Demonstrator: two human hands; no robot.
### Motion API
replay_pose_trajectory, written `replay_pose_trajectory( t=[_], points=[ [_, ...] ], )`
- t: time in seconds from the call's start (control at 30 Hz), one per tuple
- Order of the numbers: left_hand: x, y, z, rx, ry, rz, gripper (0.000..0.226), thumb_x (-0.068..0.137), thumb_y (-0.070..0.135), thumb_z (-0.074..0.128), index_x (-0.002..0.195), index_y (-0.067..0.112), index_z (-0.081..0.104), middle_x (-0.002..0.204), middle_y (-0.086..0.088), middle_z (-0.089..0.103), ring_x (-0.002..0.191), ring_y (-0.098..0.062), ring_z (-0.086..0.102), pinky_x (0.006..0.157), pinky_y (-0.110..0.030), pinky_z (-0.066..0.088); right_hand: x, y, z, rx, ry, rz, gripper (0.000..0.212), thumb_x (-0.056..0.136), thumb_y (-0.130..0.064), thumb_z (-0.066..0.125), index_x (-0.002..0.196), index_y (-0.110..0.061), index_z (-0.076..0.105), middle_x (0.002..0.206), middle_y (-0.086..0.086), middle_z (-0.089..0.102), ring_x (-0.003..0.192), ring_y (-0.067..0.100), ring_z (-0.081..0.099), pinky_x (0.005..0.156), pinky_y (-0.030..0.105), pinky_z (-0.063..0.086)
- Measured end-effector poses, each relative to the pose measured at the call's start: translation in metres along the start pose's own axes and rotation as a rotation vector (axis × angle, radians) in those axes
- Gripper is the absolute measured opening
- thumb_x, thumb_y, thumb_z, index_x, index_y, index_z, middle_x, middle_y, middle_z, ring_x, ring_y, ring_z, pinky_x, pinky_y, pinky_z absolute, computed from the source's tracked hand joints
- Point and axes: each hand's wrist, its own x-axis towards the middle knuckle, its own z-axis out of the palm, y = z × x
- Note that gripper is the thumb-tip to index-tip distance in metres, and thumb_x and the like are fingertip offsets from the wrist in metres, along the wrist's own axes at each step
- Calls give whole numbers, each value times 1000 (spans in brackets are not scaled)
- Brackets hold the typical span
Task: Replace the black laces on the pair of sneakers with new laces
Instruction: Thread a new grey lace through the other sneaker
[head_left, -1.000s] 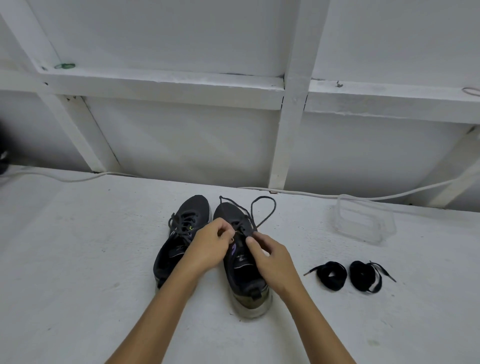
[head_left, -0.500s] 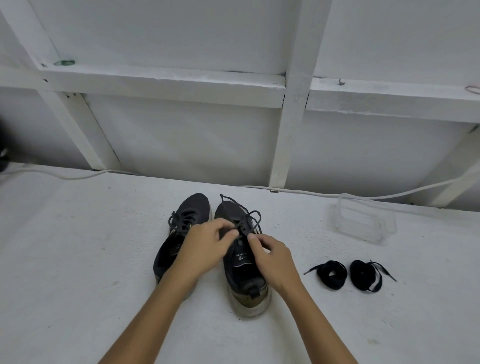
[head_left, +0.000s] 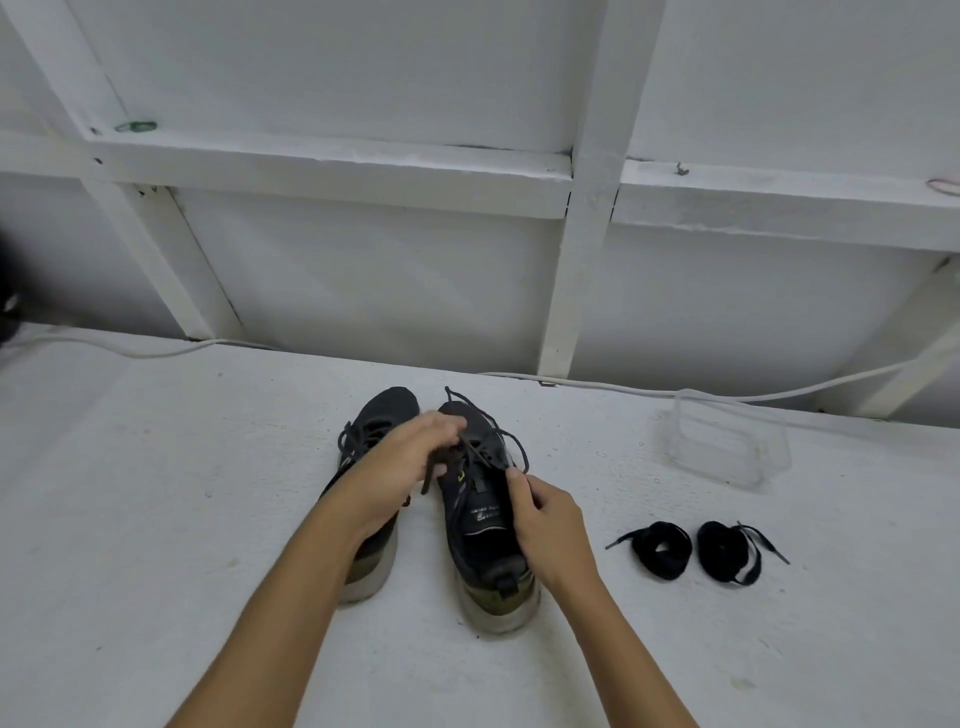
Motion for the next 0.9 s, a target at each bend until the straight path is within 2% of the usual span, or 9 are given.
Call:
replay_pose_trajectory(
  t=[0.07, 0.13, 0.2, 0.27, 0.4, 0.53, 0.63, 0.77, 0.9],
  points=[
    [-8, -3, -6, -503, -11, 20, 38, 106, 20, 36, 79, 11, 62, 83, -9, 69, 92, -25, 69, 83, -32, 45, 0, 0, 1, -6, 10, 12, 49, 104, -42, 48, 59, -23, 47, 54, -12, 48, 53, 3, 41, 53, 19, 31],
    [-12, -8, -9, -531, 115, 44, 37, 106, 26, 37, 73, 14, 47, 56, 0, 46, 53, -18, 53, 78, -40, 50, 0, 0, 3, -10, 23, 15, 48, 103, -43, 49, 61, -20, 43, 55, -10, 45, 55, 5, 39, 55, 24, 31],
    [-12, -12, -12, 41, 271, 49, 38, 102, 41, 47, 74, 15, 44, 57, 6, 42, 48, -10, 46, 72, -45, 50, -1, 0, 3, 1, 27, 5, 47, 103, -42, 50, 61, -22, 44, 57, -10, 46, 57, 5, 40, 57, 25, 33],
    [-11, -14, -11, 576, 289, 64, 29, 88, 50, 65, 83, 23, 60, 76, 15, 60, 74, 0, 59, 77, -33, 48, -2, -1, 3, 2, 26, -6, 46, 103, -42, 50, 60, -26, 50, 59, -11, 52, 58, 4, 45, 57, 21, 36],
    [-10, -12, -9, 914, 69, -13, 13, 87, 35, 72, 84, 22, 74, 84, 11, 68, 86, -8, 63, 68, -20, 41, -2, -3, 2, -1, 27, 9, 48, 102, -43, 51, 58, -25, 48, 58, -11, 51, 57, 3, 43, 56, 21, 35],
    [-19, 6, -20, 282, -113, 114, 13, 86, 26, 66, 81, 14, 67, 65, 5, 59, 58, -7, 49, 63, -25, 36, -3, -3, 3, -24, 43, -10, 48, 103, -42, 48, 66, -14, 36, 57, -7, 38, 57, 9, 35, 58, 30, 29],
    [-20, 12, -28, -325, -97, 134, 16, 94, 19, 51, 80, 10, 51, 78, -5, 64, 59, -11, 46, 56, -26, 33, -5, -4, 4, -9, 59, 6, 47, 103, -42, 48, 65, -17, 35, 57, -7, 37, 57, 9, 34, 58, 30, 29],
    [-13, 7, -22, -134, 33, 41, 27, 103, 17, 37, 76, 16, 40, 59, -1, 40, 53, -14, 26, 50, -26, 25, -6, -5, 5, 1, 73, 27, 48, 103, -42, 49, 64, -19, 34, 55, -8, 37, 56, 9, 34, 56, 27, 29],
    [-21, 15, -20, -767, -132, 155, 28, 96, 19, 39, 67, 18, 39, 53, 5, 27, 51, -10, 13, 46, -20, 22, -6, -7, 7, 0, 105, 51, 48, 103, -41, 48, 64, -18, 32, 53, -9, 35, 52, 8, 31, 49, 20, 27]
  ],
)
